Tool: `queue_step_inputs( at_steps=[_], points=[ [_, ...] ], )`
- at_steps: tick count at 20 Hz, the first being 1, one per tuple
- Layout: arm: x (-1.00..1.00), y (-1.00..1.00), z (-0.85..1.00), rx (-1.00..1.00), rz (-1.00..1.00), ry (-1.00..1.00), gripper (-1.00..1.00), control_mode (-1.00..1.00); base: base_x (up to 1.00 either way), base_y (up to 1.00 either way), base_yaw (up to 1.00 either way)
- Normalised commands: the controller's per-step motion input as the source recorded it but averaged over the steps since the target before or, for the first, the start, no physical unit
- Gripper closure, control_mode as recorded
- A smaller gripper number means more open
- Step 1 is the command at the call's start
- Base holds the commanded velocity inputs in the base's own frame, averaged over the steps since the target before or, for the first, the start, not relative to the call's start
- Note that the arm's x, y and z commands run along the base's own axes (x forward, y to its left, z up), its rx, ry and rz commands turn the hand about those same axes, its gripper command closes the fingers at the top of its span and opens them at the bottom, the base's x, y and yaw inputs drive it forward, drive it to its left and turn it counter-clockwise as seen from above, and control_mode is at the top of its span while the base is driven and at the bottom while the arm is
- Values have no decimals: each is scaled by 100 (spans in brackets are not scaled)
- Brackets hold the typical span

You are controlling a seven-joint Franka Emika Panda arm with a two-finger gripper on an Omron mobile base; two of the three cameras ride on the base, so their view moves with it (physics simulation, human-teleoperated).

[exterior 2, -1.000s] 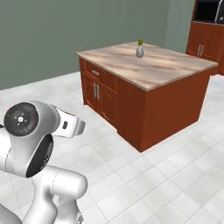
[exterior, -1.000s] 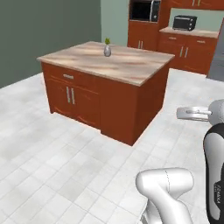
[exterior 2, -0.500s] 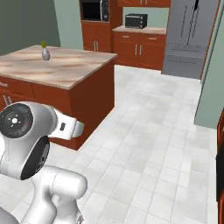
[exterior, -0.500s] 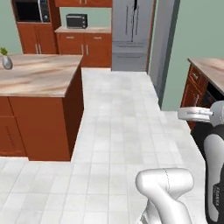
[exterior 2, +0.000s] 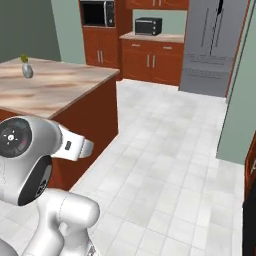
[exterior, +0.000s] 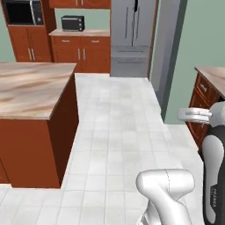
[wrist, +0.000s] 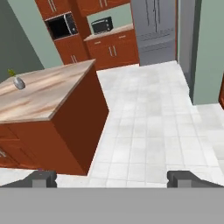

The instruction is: Place one of the steaks on the plate and the other in the bowl. Then place the bowl in the fridge.

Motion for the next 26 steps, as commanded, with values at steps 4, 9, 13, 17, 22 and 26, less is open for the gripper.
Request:
queue_step_inputs(
  at_steps=[4,9,13,17,22,26],
  points=[
    [0,0,0,0,0,0,-100,100,100,-56,-13],
    [0,0,0,0,0,0,-100,100,100,22,-42],
    [0,0,0,0,0,0,-100,100,100,27,-46],
    [0,0,0,0,0,0,-100,100,99,39,-18],
    [0,0,0,0,0,0,-100,100,100,29,7],
    [0,0,0,0,0,0,-100,100,100,-7,10]
  ],
)
